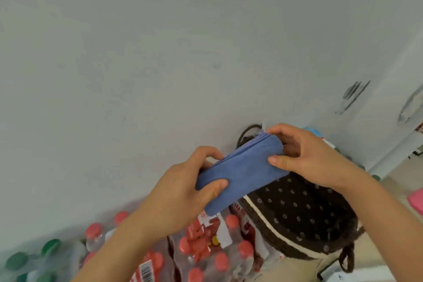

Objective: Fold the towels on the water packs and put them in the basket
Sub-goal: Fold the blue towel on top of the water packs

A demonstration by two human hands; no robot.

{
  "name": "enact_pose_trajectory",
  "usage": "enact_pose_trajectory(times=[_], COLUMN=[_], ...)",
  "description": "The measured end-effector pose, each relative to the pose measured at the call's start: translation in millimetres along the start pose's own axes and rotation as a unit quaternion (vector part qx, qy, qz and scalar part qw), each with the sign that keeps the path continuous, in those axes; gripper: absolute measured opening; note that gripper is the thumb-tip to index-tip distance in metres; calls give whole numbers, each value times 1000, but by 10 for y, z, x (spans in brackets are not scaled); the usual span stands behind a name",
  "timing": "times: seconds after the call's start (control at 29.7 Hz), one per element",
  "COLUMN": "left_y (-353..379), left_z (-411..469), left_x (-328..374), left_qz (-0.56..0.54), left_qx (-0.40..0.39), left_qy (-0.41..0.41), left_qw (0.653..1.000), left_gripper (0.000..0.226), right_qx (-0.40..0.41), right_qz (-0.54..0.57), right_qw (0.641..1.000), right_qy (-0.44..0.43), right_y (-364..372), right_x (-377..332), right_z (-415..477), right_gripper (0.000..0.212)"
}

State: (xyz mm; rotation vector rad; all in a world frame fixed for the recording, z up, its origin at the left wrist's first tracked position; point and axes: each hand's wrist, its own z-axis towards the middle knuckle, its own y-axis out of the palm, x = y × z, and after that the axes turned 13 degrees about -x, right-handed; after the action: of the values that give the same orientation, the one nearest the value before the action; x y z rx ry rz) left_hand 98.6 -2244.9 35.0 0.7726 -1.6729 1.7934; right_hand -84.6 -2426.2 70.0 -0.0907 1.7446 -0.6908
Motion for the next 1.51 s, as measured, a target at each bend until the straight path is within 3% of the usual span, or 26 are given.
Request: enact_pose_trajectory(times=[0.07,0.13,0.27,0.5,0.64,0.81,0.88,1.01,1.14,1.21,1.31,1.51], left_y=[266,503,902,1197,1212,1221,1244,1301,1289,1348,1385,1341], left_z=[488,907,1456,1723,1779,1890,1949,2013,2012,1978,1932,1931], left_x=[140,213,200,69,62,-8,-50,-52,62,26,-53,-98], left_qz=[60,119,186,295,335,305,298,335,414,404,402,408], left_qx=[6,8,-22,-135,-140,-98,-105,-126,-97,-128,-149,-170], left_qy=[-7,-29,-101,-215,-244,-262,-273,-314,-240,-242,-270,-279], left_qw=[998,992,977,921,899,910,909,880,873,873,862,853], left_gripper=[28,27,26,27,33,36,37,41,36,31,44,55], right_qx=[-23,-55,-114,-177,-180,-64,-95,-169,-177,-181,-169,-140], right_qz=[2,-62,-178,-431,-514,-515,-495,-537,-583,-599,-605,-602], right_qw=[999,994,971,884,839,846,852,820,788,776,774,784], right_qy=[31,67,111,36,3,-123,-143,-102,-88,-80,-77,-47], right_y=[-428,-772,-1134,-944,-796,-782,-743,-649,-594,-568,-499,-409], right_x=[332,672,1100,1472,1632,1704,1725,1778,1793,1771,1768,1718], right_z=[17,89,303,682,782,808,824,872,886,905,945,903], right_gripper=[48,51,38,45,41,33,26,23,30,36,46,37])
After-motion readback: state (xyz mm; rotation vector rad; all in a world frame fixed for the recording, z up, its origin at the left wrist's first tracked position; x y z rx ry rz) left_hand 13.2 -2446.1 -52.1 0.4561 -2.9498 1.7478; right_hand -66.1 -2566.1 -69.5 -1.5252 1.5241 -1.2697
